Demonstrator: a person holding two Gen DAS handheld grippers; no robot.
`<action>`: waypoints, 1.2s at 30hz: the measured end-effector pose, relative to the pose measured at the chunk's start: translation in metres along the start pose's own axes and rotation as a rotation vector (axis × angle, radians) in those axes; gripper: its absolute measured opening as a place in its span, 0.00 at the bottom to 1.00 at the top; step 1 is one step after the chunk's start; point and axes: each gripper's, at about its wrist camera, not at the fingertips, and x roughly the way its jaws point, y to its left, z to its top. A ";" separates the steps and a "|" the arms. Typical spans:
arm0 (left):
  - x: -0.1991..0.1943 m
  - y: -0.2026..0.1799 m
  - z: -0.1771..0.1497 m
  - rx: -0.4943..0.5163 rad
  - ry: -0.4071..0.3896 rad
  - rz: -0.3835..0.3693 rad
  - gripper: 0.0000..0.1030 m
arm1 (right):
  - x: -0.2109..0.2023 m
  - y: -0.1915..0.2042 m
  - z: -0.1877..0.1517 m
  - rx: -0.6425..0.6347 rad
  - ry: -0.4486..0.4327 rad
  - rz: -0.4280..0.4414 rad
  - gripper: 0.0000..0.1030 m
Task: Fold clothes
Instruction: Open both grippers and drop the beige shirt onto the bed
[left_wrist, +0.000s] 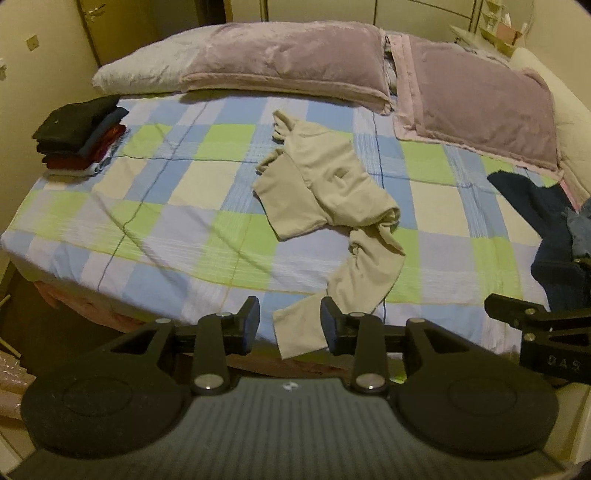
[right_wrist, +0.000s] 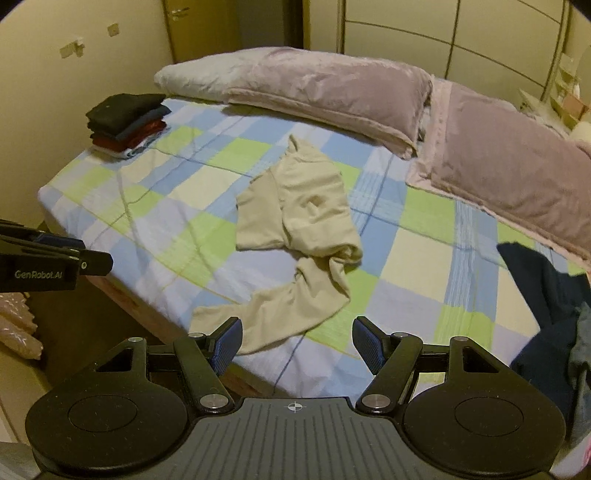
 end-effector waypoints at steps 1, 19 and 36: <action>-0.002 0.003 0.001 -0.008 -0.006 0.005 0.34 | 0.000 0.002 0.002 -0.011 -0.006 0.004 0.67; 0.044 0.081 0.064 -0.041 -0.058 -0.036 0.34 | 0.053 0.000 0.064 0.020 -0.047 -0.040 0.67; 0.176 0.230 0.183 0.151 0.037 -0.178 0.34 | 0.155 0.028 0.118 0.351 0.069 -0.259 0.67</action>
